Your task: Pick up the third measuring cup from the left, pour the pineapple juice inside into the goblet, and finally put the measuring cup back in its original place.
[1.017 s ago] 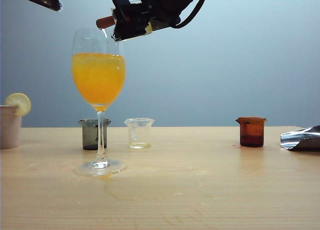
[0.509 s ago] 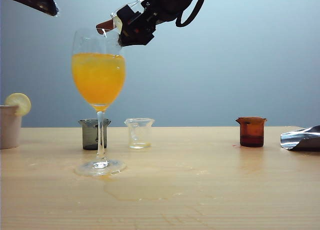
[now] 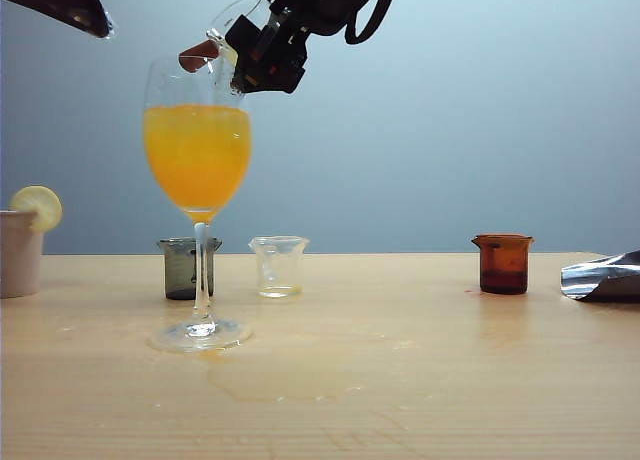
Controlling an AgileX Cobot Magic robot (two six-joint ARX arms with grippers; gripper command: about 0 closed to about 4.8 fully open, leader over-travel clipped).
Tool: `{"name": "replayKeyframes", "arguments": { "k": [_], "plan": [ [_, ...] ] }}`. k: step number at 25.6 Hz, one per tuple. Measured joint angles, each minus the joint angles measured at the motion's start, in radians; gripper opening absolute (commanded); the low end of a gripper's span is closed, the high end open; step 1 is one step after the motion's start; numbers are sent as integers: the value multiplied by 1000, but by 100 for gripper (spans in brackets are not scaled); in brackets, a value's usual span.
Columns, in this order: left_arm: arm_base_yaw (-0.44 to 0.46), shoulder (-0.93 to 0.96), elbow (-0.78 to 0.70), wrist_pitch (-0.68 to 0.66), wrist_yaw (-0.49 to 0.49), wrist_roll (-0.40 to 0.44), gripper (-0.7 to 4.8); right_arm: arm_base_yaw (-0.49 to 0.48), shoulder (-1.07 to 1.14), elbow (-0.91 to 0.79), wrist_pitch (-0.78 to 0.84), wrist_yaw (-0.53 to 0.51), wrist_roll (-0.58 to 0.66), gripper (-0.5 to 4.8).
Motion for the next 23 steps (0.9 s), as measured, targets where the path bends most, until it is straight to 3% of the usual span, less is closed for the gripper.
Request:
{"name": "replayKeyframes", "arguments": {
  "k": [9,23],
  "plan": [
    [0,0,0,-9,-1,0,-5,14,0,0,0,21,-139,106],
    [0,0,0,-11,-2,0,-5,24,-2,0,45,60,-219,106]
  ]
}}
